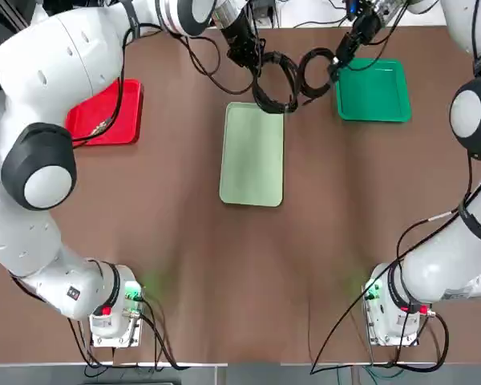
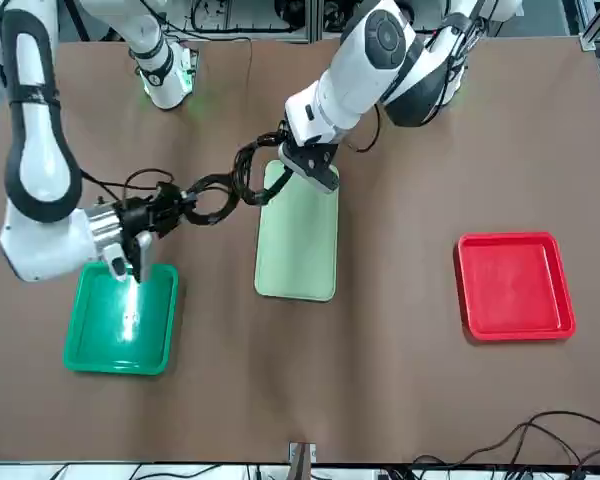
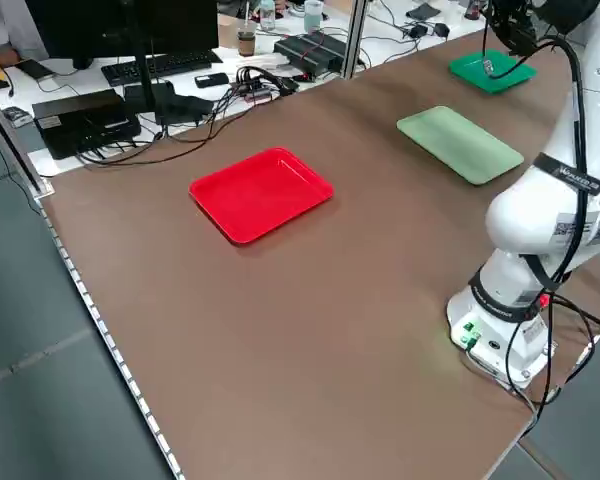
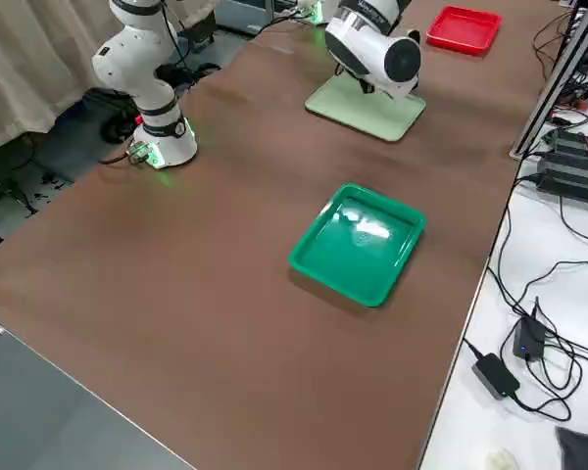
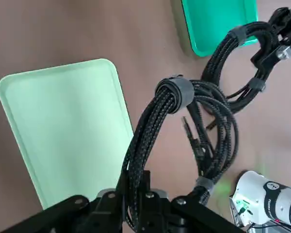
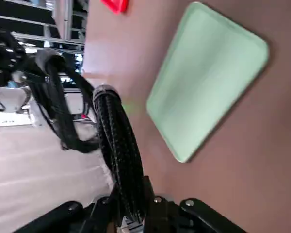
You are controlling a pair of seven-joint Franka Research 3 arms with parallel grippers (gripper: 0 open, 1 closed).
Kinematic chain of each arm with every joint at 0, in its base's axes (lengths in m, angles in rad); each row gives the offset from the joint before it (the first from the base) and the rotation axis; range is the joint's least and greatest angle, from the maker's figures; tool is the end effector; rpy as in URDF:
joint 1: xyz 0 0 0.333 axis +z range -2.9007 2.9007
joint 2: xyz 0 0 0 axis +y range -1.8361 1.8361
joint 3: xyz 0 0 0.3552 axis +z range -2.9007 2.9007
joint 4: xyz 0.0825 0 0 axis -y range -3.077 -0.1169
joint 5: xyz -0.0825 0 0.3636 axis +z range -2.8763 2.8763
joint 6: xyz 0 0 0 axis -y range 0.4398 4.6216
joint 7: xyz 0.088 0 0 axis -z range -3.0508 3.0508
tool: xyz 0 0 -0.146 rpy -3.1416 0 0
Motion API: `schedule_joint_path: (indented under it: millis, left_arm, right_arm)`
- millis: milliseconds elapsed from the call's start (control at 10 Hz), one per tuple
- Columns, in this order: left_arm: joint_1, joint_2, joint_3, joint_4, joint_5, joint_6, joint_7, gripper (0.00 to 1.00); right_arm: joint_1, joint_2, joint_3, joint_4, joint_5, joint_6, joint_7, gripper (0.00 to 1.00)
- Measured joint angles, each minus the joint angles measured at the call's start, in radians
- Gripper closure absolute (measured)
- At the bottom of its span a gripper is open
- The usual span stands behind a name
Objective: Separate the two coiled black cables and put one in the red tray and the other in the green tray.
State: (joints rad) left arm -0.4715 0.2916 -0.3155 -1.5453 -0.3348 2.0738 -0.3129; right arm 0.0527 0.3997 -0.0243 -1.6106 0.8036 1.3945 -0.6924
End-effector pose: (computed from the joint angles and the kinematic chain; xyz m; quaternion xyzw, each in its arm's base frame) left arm 0.4729 -0.4777 0.5277 0.9600 -0.1569 0.0003 0.2320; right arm 0.5828 0.1331 0.4211 -0.8408 -0.2615 0.1388 0.4533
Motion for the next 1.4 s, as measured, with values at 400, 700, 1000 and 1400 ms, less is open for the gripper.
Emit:
schedule_joint_path:
  millis: [400,700,1000,1400]
  left_arm:
    - [0.001,-0.034,0.121,-0.010,0.048,-0.178,0.085,0.88]
    - [0.030,-0.075,0.273,-0.084,0.127,-0.199,0.182,0.88]
    - [0.061,-0.109,0.470,-0.191,0.173,-0.132,0.264,0.88]
    - [0.108,-0.134,0.700,-0.323,0.176,0.027,0.365,0.88]
  right_arm:
    - [-0.127,0.090,-0.005,0.098,-0.268,0.082,0.001,0.83]
    - [-0.216,0.258,-0.006,0.252,-0.325,0.160,-0.003,0.83]
    - [-0.224,0.323,-0.006,0.287,-0.375,0.293,0.002,0.83]
    - [-0.230,0.369,-0.019,0.291,-0.384,0.382,0.005,0.83]
